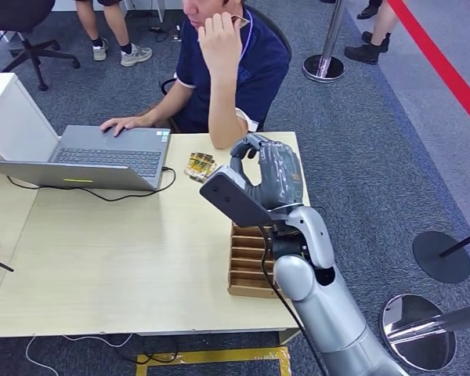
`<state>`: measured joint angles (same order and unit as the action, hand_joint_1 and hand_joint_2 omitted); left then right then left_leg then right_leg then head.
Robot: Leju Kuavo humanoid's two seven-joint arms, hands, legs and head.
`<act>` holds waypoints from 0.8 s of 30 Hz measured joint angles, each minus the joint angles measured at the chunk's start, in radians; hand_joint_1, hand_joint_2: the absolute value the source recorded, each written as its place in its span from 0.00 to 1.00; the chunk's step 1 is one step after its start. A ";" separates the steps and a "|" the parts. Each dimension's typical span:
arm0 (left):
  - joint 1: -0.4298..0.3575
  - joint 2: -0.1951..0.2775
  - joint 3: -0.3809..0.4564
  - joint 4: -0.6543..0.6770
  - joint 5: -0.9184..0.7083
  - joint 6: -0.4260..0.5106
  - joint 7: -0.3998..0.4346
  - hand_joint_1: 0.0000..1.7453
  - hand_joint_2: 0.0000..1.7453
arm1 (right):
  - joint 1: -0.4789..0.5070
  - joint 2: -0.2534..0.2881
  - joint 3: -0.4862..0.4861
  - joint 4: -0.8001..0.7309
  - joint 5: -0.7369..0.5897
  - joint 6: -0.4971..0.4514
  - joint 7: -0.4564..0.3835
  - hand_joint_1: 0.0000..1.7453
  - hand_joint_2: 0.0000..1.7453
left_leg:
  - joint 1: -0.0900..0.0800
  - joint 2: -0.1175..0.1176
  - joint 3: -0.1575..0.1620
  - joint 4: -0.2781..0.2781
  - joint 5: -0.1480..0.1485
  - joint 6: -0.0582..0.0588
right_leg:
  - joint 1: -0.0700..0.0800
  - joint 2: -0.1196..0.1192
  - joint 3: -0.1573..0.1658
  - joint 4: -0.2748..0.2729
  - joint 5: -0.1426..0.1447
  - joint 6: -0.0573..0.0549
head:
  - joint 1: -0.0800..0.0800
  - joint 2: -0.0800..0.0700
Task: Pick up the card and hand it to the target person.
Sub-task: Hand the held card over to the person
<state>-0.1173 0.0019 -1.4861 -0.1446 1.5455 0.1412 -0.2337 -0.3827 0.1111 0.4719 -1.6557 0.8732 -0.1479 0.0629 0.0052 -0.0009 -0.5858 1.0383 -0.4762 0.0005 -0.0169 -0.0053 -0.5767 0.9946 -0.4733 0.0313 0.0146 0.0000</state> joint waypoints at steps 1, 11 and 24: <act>0.000 0.000 0.000 0.000 0.000 0.000 0.000 0.00 0.00 | 0.004 -0.002 -0.003 -0.005 0.005 -0.008 -0.001 0.59 1.00 | 0.000 0.000 0.000 0.000 0.000 0.000 | 0.000 0.000 0.000 0.000 0.000 0.000 | 0.000 0.000; 0.003 0.000 0.011 0.000 0.001 0.004 -0.008 0.00 0.00 | 0.171 -0.048 -0.232 -0.152 0.054 -0.157 0.003 0.73 1.00 | 0.000 -0.001 0.000 0.000 -0.003 0.002 | 0.000 -0.001 0.001 -0.001 -0.002 0.000 | 0.000 0.000; 0.005 0.000 0.021 0.000 0.000 0.000 -0.007 0.00 0.00 | 0.392 -0.096 -0.827 -0.056 -0.049 -0.109 0.027 0.88 1.00 | 0.000 -0.004 0.000 0.000 -0.007 0.002 | 0.000 -0.005 0.003 -0.002 -0.006 0.001 | 0.000 0.000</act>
<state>-0.1120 0.0023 -1.4652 -0.1441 1.5455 0.1413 -0.2407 0.0094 0.0151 -0.3548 -1.7114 0.8246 -0.2565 0.0900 0.0051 -0.0051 -0.5856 1.0386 -0.4829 0.0022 -0.0169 -0.0107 -0.5741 0.9931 -0.4795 0.0327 0.0151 0.0000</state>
